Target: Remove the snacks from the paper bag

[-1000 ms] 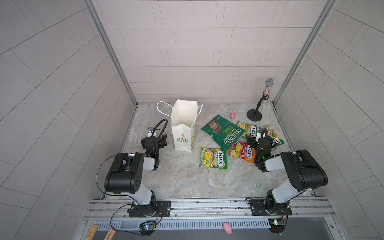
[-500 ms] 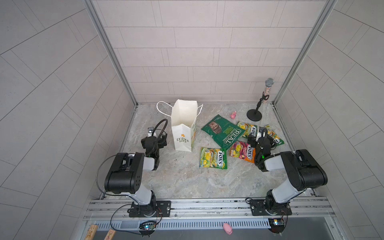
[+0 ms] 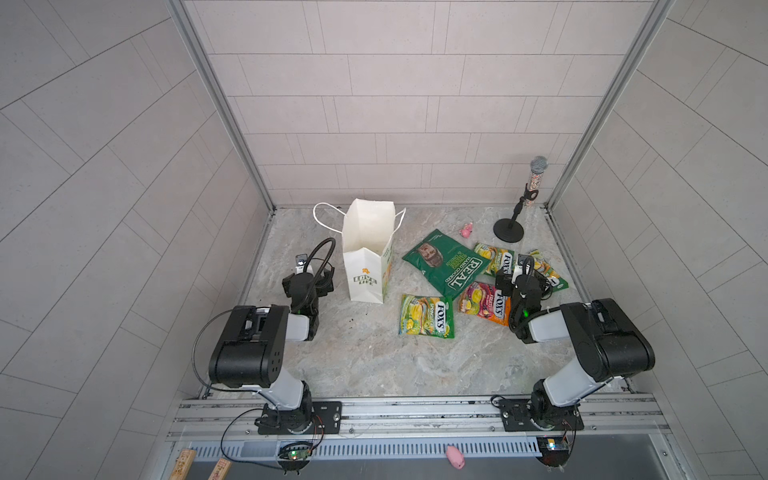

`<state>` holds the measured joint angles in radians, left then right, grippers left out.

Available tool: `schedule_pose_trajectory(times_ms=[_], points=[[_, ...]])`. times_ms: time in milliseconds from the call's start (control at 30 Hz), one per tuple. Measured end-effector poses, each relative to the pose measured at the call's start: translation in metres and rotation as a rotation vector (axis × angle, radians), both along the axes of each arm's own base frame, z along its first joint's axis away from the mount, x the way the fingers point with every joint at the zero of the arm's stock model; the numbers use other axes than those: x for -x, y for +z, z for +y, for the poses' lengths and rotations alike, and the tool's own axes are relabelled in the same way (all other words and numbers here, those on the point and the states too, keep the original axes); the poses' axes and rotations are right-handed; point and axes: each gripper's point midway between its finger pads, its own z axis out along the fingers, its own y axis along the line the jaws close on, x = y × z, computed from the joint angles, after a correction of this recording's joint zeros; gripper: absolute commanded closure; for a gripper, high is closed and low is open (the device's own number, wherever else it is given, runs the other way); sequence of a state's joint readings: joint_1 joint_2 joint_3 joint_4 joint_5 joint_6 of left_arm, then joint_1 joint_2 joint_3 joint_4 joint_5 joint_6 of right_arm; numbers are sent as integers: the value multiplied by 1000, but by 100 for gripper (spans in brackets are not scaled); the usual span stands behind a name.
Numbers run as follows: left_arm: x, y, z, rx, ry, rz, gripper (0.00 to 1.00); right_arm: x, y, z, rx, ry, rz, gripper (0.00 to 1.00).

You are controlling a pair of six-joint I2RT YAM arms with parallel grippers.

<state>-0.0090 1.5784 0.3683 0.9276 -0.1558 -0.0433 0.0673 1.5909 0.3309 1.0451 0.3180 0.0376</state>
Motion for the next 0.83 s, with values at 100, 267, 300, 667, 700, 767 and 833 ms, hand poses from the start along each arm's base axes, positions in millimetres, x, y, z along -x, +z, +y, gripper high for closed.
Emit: schedule_pose_trajectory(times_ms=[100,267,300,667,700,767,833], points=[[0,0,0,1,-2,0,0,6,-2,0,-1,4,-9,1],[0,0,-1,1,-3,1,0,7,-3,0,-1,3,-7,1],[0,0,-1,1,-4,1,0,7,-2,0,-2,3,-9,1],[0,0,-2,3,-10,1,0,1,-1,0,2,-4,4,1],[0,0,-2,3,-10,1,0,1,-1,0,2,-5,5,1],[-1,0,-2,4,-10,0,0,1,-2,0,2,-4,7,1],[-1,0,-2,7,-12,-2,0,1,-2,0,3,-4,8,1]])
